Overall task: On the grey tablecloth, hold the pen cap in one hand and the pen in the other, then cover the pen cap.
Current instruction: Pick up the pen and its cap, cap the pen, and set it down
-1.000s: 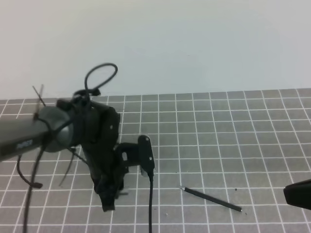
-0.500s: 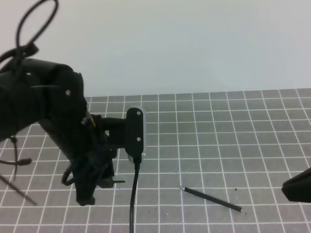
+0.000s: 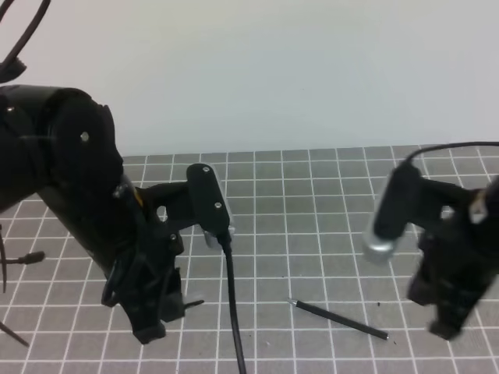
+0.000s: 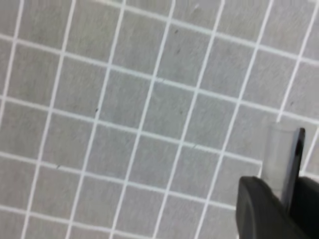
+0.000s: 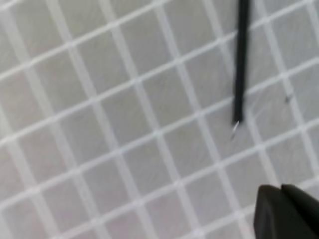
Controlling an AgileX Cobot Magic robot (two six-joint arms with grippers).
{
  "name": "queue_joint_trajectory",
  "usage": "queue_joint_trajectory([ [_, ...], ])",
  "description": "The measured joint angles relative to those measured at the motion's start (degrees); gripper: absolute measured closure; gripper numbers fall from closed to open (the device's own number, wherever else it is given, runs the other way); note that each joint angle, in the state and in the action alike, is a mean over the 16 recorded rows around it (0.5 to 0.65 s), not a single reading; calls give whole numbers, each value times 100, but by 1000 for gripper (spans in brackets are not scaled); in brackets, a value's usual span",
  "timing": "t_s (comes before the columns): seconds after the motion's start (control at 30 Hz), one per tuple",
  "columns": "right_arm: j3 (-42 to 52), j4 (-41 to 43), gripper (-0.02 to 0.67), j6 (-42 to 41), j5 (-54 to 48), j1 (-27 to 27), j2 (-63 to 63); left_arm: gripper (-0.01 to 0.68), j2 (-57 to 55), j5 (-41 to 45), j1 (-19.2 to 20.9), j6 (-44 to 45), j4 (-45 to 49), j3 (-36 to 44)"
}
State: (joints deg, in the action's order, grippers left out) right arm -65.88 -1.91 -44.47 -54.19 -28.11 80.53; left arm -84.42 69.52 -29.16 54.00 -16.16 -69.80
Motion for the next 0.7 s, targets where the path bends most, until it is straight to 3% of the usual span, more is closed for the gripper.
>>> queue_joint_trajectory([
  [0.37,-30,-333,369,-778,795,-71,1103,591,0,11,0,-180,-202,0],
  [0.7,-28,-236,348,-809,1063,-71,1882,591,0,11,0,-173,-402,0],
])
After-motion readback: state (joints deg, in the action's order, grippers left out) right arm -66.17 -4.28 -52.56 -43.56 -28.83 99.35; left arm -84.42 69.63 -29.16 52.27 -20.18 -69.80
